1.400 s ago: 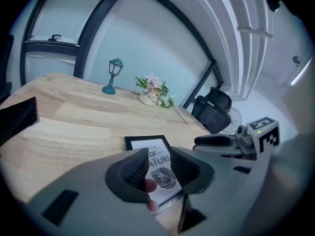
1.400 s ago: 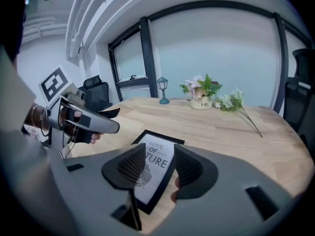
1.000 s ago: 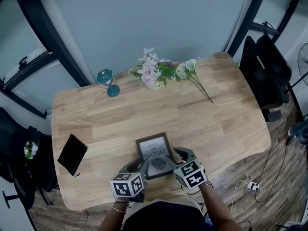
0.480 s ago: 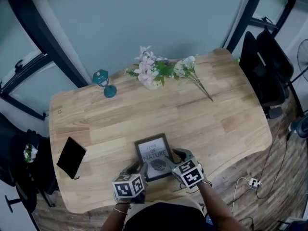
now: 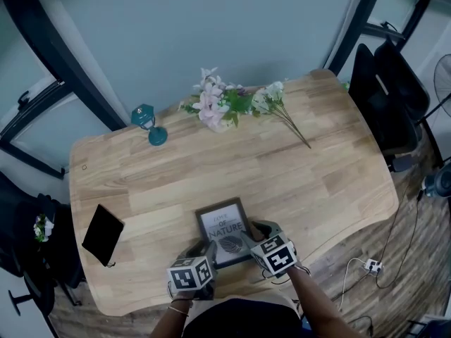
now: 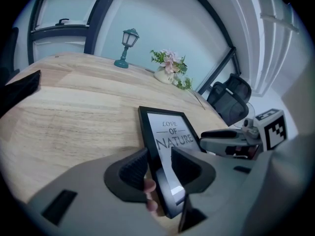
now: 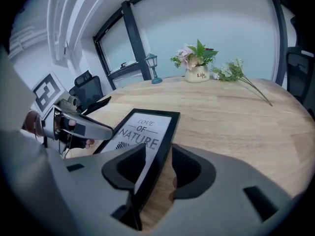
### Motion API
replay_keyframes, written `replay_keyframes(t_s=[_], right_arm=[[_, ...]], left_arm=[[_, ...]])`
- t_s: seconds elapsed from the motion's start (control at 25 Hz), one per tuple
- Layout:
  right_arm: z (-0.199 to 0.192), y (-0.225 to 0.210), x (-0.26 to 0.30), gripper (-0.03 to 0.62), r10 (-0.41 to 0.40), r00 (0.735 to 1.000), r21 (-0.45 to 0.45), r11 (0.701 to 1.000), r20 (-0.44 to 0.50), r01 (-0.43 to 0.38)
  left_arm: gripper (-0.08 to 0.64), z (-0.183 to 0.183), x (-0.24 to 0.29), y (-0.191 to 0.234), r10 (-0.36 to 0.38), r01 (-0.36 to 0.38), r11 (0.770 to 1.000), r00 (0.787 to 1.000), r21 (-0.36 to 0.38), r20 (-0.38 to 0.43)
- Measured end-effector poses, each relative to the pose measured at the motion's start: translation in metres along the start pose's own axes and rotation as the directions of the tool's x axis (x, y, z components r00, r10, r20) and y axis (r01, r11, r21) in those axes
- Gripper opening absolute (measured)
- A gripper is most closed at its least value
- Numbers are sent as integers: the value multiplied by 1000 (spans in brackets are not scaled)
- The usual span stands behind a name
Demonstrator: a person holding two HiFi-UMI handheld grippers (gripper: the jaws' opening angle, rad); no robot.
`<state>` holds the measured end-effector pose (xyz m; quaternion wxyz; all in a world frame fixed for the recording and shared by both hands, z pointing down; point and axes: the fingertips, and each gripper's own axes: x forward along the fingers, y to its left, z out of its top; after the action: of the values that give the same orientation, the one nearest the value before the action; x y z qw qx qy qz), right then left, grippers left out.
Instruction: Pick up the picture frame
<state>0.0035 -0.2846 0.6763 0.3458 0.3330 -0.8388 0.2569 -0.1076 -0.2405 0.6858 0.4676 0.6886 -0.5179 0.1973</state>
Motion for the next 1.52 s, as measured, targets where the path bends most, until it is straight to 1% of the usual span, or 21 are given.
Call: replay_keyframes(t_s=[0.12,0.36,0.48,0.52,0.56,0.64,0.76,0.92,1.12,1.32,1.52], right_arm=[[-2,1,2,164,-4,1000,0,1000,-7,4],[-9,1,6,162,-9,1000,25,1000,-23,10],[-13,2,8,158,-7,1000,42,999,-28,8],[-14,2,8,139,-5,1000,56,998,-23,6],[-14,2,8,137,-5,1000,72,997,-17,6],[-14,2,8,133,-5,1000,93,996,-7,5],[-14,2,8,132,-7,1000,98,995,-4,7],[-16,1,8,126,-12,1000,100,995,-2,12],[-17,-3,7,98,-8,1000,143,990,9,7],[-17,-3,6,86,-26,999,157,987,29,22],[-18,-4,5,81,-37,999,179,983,37,29]], left_arm=[[149,-4,4,0,7,-7,1000,1000,11,-17],[152,-7,7,0,23,-22,999,1000,36,-21],[150,-7,7,0,36,-34,996,999,79,-30],[150,-6,7,0,44,-41,994,999,97,-30],[150,-4,6,0,54,-50,993,998,111,-29],[147,-2,4,0,68,-64,990,997,124,-28],[129,-2,3,2,83,-79,988,996,130,-26],[129,-4,5,2,81,-78,989,996,125,-24],[123,-5,6,2,80,-76,990,996,122,-27],[109,-7,7,5,60,-57,995,997,76,-37],[104,-7,6,5,60,-57,996,997,68,-38]])
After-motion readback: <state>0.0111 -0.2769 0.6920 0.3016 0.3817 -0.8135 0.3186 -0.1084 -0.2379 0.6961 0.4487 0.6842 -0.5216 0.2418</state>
